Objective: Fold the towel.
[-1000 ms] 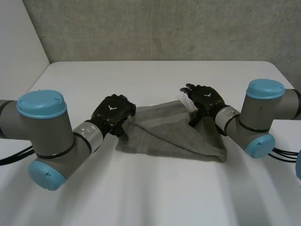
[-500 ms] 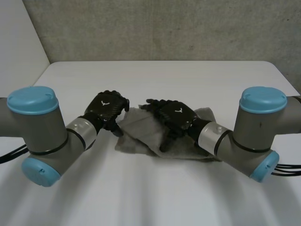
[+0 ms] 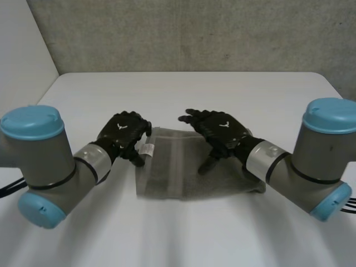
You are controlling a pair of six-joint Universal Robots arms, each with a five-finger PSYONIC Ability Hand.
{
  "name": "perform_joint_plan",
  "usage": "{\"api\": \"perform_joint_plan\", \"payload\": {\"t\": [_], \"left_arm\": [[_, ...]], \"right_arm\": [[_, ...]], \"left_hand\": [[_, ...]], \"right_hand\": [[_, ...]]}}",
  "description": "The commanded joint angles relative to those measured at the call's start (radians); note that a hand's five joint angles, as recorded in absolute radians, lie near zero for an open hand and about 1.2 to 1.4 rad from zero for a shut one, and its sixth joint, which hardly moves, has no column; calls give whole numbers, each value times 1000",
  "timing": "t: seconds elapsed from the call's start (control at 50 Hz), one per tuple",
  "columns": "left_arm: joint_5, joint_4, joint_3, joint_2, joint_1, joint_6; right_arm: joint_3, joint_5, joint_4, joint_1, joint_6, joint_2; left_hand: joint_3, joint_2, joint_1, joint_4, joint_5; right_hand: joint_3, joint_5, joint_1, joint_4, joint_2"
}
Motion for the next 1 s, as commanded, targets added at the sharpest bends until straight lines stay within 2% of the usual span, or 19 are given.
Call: {"api": "perform_joint_plan", "payload": {"t": [0.02,0.22,0.46,0.72,0.76,1.0], "left_arm": [[2,-31,-126,74,-4,9],[4,-47,-212,76,-4,12],[-4,-16,-212,52,-25,13],[-10,45,-188,-14,-59,15],[-9,45,-171,-24,-67,15],[-10,42,-97,-5,-59,16]], "right_arm": [[93,33,6,-67,-31,-93],[187,41,9,-124,-206,-118],[228,40,-1,-139,-220,-104],[231,47,-4,-161,-221,-95],[231,47,-4,-161,-221,-95],[230,55,0,-171,-238,-95]], "left_hand": [[-49,-35,-51,-56,-6],[-49,12,-4,-56,41],[-49,117,102,-56,147],[-49,502,487,-56,531],[-49,794,779,-56,824],[-49,813,798,-56,842]], "right_hand": [[-12,-65,-20,-58,-16],[-12,-65,-23,-58,-19],[-12,-65,-23,-58,-19],[-12,-65,-23,-58,-19],[-12,-65,-23,-58,-19],[-12,-65,-26,-58,-21]]}}
